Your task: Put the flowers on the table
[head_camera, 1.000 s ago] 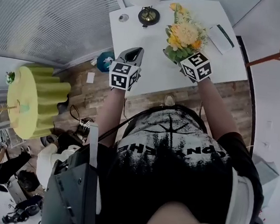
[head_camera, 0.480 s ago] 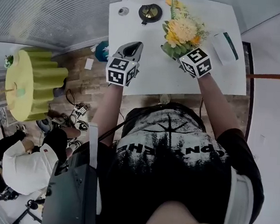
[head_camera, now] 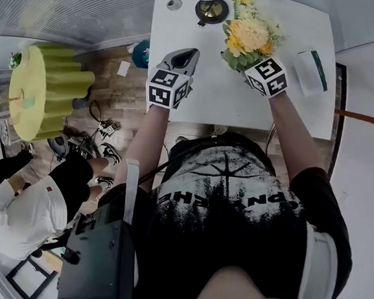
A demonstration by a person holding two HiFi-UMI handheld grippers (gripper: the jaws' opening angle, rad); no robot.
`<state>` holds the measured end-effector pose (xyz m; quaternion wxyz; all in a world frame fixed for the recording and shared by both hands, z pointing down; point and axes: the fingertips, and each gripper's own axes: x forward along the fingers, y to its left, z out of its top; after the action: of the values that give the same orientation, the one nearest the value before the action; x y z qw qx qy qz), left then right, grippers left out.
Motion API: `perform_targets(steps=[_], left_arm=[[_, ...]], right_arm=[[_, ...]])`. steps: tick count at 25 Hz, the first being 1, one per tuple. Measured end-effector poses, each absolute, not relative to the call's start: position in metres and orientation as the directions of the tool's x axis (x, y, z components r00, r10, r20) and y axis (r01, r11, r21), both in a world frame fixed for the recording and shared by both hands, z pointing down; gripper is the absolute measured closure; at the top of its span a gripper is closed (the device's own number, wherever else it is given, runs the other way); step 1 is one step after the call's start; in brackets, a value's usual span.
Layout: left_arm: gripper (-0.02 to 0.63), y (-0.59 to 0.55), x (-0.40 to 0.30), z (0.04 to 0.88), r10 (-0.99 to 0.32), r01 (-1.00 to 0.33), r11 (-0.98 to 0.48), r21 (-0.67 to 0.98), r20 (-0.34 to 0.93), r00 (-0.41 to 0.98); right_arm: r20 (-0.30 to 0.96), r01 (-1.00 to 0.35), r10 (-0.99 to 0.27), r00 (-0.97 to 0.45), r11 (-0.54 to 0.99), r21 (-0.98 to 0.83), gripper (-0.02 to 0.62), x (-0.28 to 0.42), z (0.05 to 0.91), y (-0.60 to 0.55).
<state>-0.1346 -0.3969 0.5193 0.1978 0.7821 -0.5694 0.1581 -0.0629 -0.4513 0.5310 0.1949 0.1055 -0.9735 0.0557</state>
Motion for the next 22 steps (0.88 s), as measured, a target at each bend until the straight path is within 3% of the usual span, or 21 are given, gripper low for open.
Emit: perform_targets(steps=[22], left_arm=[[0.594, -0.388, -0.126, 0.533, -0.816, -0.964, -0.239, 0.119, 0.512, 0.266]], right_arm=[[0.286, -0.229, -0.212, -0.934, 0.973, -0.026, 0.313, -0.071, 0.543, -0.466]])
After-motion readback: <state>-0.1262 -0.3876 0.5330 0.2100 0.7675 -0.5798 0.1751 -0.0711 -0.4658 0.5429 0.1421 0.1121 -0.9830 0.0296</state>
